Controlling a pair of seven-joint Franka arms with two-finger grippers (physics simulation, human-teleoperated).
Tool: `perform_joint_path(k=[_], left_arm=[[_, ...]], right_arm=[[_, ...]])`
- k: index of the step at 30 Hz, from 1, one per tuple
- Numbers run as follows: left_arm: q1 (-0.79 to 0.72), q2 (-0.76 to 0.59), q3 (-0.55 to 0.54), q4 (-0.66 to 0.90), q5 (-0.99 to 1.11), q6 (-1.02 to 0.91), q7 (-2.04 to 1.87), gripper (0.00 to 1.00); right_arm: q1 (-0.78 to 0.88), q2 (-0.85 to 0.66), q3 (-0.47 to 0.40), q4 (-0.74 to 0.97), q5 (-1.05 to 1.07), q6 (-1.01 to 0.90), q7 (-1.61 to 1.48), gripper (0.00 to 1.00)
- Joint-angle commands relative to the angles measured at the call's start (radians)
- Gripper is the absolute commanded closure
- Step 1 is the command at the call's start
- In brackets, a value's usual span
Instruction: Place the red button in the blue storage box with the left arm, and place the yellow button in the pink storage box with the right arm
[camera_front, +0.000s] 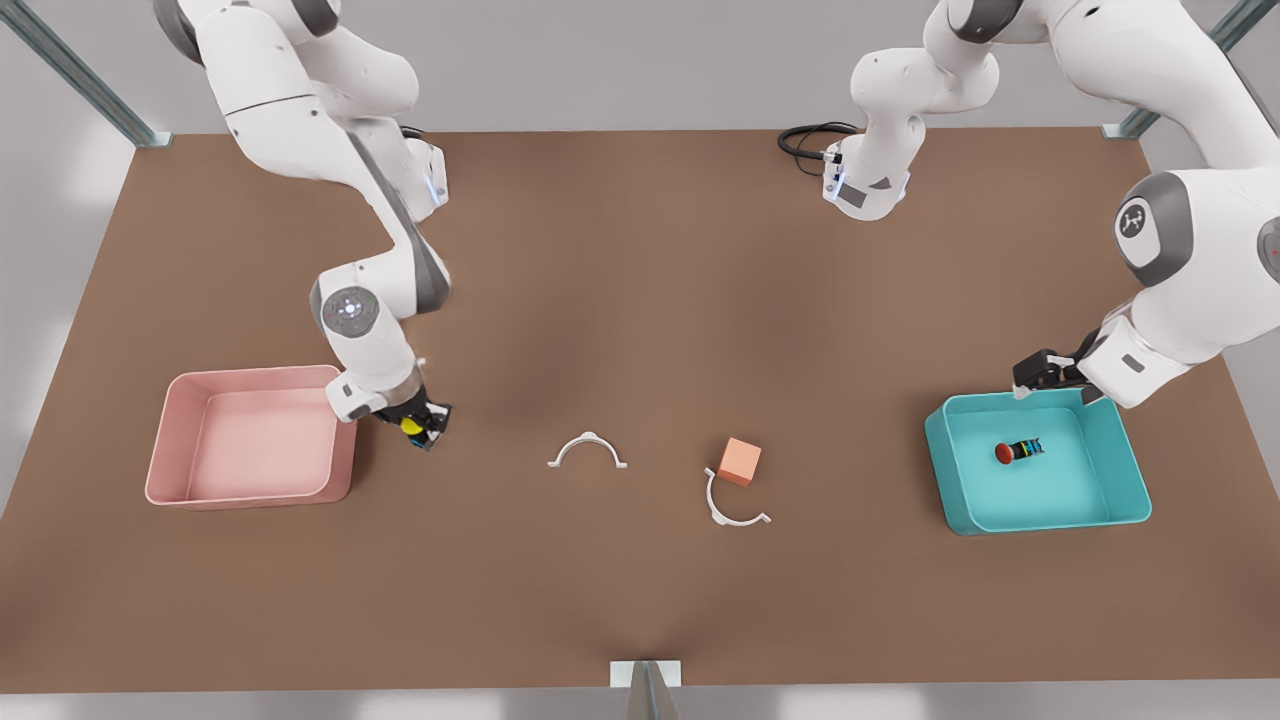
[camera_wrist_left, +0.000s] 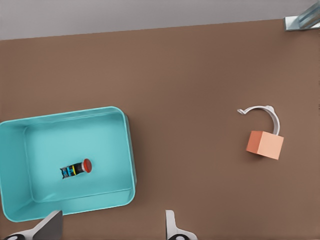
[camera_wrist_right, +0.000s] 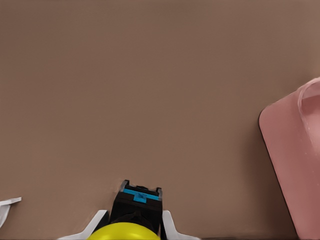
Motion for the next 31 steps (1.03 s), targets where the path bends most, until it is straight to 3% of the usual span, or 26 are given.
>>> perform_joint_path(k=[1,6,13,14,16,17,19,21,23,24,26,28,31], left_arm=[[0.004,0.000,0.001,0.000,0.000,-0.001,-0.041,0.00],[0.001,0.010,0.001,0.000,0.000,-0.001,-0.041,0.00],[0.000,0.011,0.001,0.000,0.002,0.008,-0.041,0.00],[0.000,0.011,0.001,0.000,0.002,0.008,-0.041,0.00],[-0.002,0.011,0.001,0.000,0.002,0.008,-0.041,0.00],[-0.003,0.011,0.001,0.000,0.002,0.008,-0.041,0.00],[-0.010,0.011,0.001,0.000,0.002,0.008,-0.041,0.00],[-0.010,0.011,0.001,0.000,0.002,0.008,-0.041,0.00],[-0.010,0.011,0.001,0.000,0.002,0.007,-0.044,0.00],[-0.010,0.011,0.001,0.000,0.002,0.007,-0.043,0.00],[-0.010,0.011,0.001,0.000,0.003,0.007,-0.041,0.00],[-0.010,0.011,0.001,0.000,0.003,0.007,-0.046,0.00],[-0.011,0.011,0.001,0.001,0.003,0.007,-0.048,0.00]], right_arm=[[-0.109,-0.013,0.038,-0.025,-0.003,-0.073,-0.303,0.52],[-0.430,-0.013,0.156,-0.065,0.000,-0.072,-0.576,0.51],[-0.580,0.024,0.155,-0.062,0.005,-0.067,-0.786,0.49],[-0.608,0.055,0.156,-0.054,0.005,-0.062,-0.827,0.40],[-0.607,0.053,0.165,-0.036,0.005,-0.070,-0.826,0.10],[-0.607,0.052,0.181,-0.012,0.006,-0.079,-0.820,0.04],[-0.607,0.047,0.265,0.129,0.006,-0.274,-0.726,0.01],[-0.587,0.052,0.424,0.419,0.005,-0.558,-0.533,0.00],[-0.481,0.049,0.445,0.611,0.005,-0.682,-0.409,0.00],[-0.470,0.032,0.432,0.640,0.011,-0.681,-0.418,0.00],[0.038,-0.141,-0.173,0.556,0.129,-0.713,-0.451,0.00],[0.059,-0.094,-0.181,0.630,0.143,-0.889,-0.472,0.00],[0.055,-0.120,-0.206,0.607,0.216,-0.862,-0.487,0.00]])
